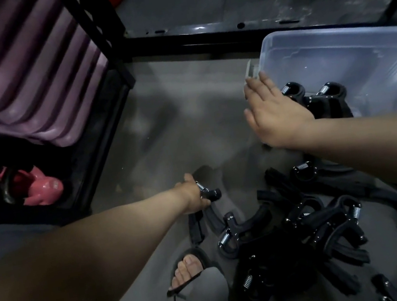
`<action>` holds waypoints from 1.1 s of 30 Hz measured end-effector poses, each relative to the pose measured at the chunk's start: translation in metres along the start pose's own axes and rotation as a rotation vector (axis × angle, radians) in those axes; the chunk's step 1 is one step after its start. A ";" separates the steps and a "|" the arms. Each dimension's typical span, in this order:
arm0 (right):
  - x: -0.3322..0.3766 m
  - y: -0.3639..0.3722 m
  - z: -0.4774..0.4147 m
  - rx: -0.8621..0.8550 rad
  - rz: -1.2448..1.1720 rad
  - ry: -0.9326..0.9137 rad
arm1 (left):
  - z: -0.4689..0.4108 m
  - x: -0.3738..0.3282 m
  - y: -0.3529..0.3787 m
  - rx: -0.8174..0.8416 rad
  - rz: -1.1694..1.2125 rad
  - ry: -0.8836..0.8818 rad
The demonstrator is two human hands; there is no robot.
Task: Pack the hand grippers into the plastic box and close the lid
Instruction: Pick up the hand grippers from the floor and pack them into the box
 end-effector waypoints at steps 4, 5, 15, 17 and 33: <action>0.001 0.000 0.000 0.003 0.008 0.006 | 0.003 -0.008 0.011 -0.058 0.065 0.023; 0.000 -0.001 0.000 0.001 0.011 0.006 | 0.004 -0.010 0.012 -0.091 0.118 0.061; 0.000 0.000 0.000 -0.012 0.027 0.005 | 0.012 -0.020 0.028 -0.096 0.034 -0.132; -0.001 0.002 -0.001 0.000 -0.008 0.016 | 0.006 -0.018 0.030 -0.057 0.048 -0.152; -0.002 -0.001 0.002 0.008 -0.048 -0.005 | 0.022 -0.052 -0.054 0.320 1.341 0.426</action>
Point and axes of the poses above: each hand's wrist, its own z-axis away from the middle knuckle, its own y-axis out of the palm, x = y × z, the point moved 4 cm from there along -z, towards the middle knuckle, and after that the axes turned 8 degrees about x, right-handed, at the moved point
